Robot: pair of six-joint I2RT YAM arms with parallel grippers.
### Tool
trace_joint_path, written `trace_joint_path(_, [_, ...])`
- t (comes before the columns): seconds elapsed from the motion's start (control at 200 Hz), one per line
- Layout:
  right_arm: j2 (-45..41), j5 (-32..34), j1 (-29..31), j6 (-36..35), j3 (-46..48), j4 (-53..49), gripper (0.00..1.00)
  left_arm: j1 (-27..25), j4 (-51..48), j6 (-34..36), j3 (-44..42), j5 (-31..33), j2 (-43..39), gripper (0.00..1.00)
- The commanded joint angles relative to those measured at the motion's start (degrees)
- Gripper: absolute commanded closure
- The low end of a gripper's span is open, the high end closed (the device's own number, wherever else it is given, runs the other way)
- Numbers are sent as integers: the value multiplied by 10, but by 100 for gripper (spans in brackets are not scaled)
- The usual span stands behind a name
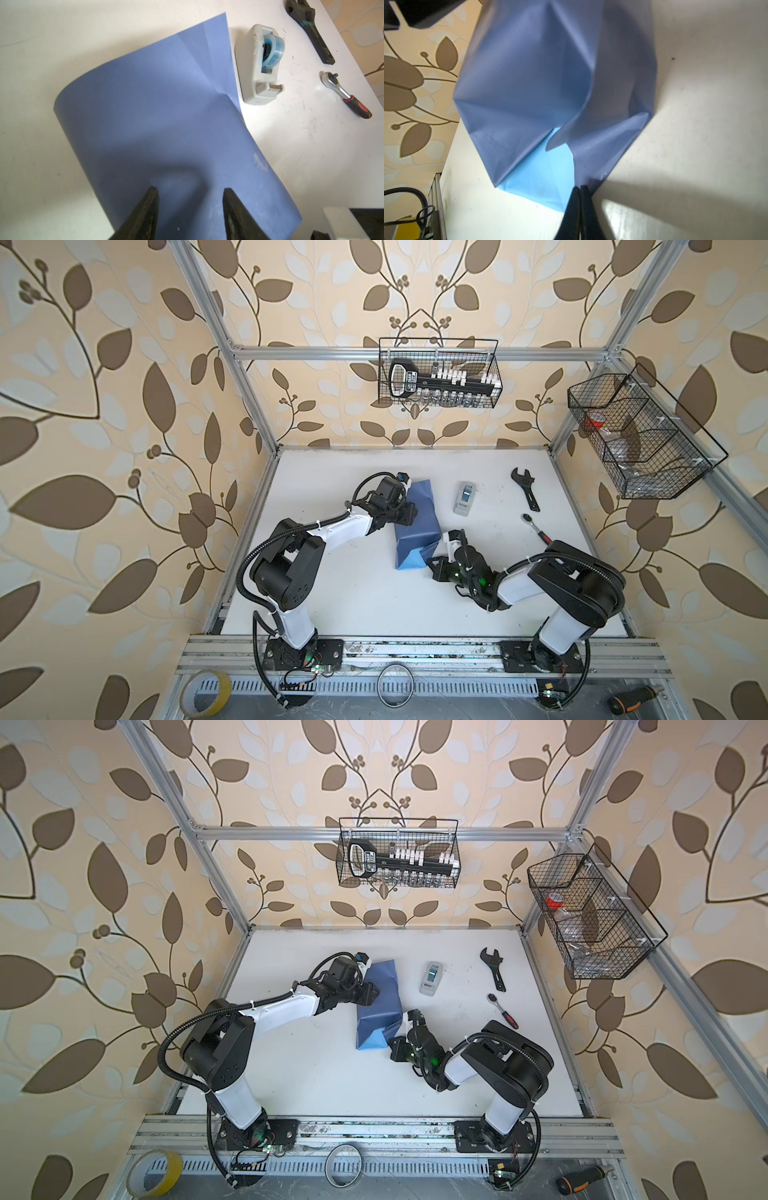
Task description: Wrap the gift box in paper
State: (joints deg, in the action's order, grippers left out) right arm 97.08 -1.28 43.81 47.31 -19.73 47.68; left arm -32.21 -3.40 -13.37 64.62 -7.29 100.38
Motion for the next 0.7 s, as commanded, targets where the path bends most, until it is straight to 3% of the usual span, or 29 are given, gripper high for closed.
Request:
trace_joint_path(0.0, [0, -1, 14, 13, 19, -42, 94, 0, -28, 11, -4, 2, 8, 48])
trace_joint_path(0.24, [-32, -8, 16, -3, 10, -58, 93, 0, -33, 6, 8, 0, 6, 43])
trace_joint_path(0.445, [-127, -45, -26, -49, -5, -138, 92, 0, -32, -23, 32, -15, -24, 26])
trace_joint_path(0.61, [-202, -62, -103, -98, -6, -212, 82, 1, -26, -43, -8, 25, -108, 19])
trace_joint_path(0.695, [-225, -63, -134, -122, -21, -247, 71, 5, -39, -57, -56, 62, -164, 20])
